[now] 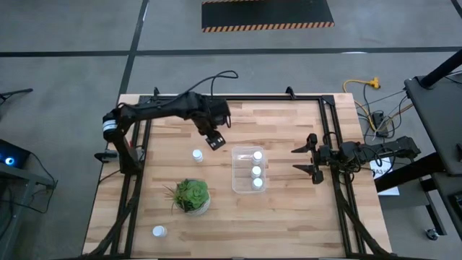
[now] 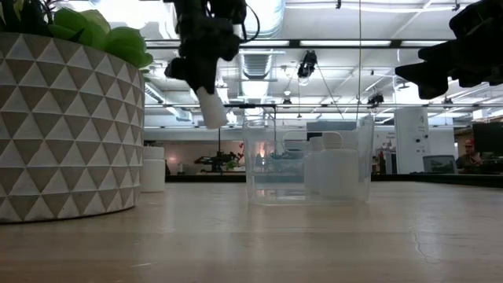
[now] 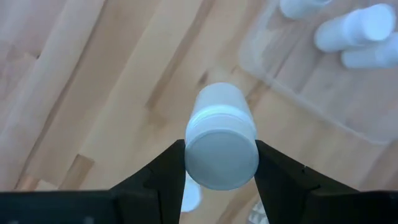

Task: Pick and place pill bottles into a basket
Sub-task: Put the white medicine bottle into the transparent bin

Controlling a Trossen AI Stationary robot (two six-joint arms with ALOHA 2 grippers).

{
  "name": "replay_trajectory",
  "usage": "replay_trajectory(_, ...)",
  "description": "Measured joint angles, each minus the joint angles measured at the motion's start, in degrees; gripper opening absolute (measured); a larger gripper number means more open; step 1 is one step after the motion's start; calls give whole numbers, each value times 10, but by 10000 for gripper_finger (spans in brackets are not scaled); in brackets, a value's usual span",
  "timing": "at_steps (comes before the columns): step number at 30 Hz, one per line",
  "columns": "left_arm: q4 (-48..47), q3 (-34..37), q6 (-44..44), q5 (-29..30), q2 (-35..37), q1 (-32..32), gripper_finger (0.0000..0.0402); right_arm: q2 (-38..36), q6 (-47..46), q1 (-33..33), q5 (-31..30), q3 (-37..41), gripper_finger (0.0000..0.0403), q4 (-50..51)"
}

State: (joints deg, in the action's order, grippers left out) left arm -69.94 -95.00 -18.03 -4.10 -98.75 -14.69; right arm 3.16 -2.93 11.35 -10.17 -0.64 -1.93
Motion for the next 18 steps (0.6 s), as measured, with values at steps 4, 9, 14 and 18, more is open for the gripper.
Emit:
replay_trajectory(4, -2, -24, -17, -1, 0, 13, 151, 0, 0, 0, 0, 0, 260, 0)
replay_trajectory(9, -10, -54, -44, 0, 0, 25, 147, 0, 0, 0, 0, 0, 260, 0)
replay_trajectory(14, -16, -68, -57, 0, 0, 37, 147, 0, 0, 0, 0, 0, 260, 0)
replay_trajectory(18, -26, -72, -57, 0, 0, 47, 146, 0, 0, 0, 0, 0, 260, 0)
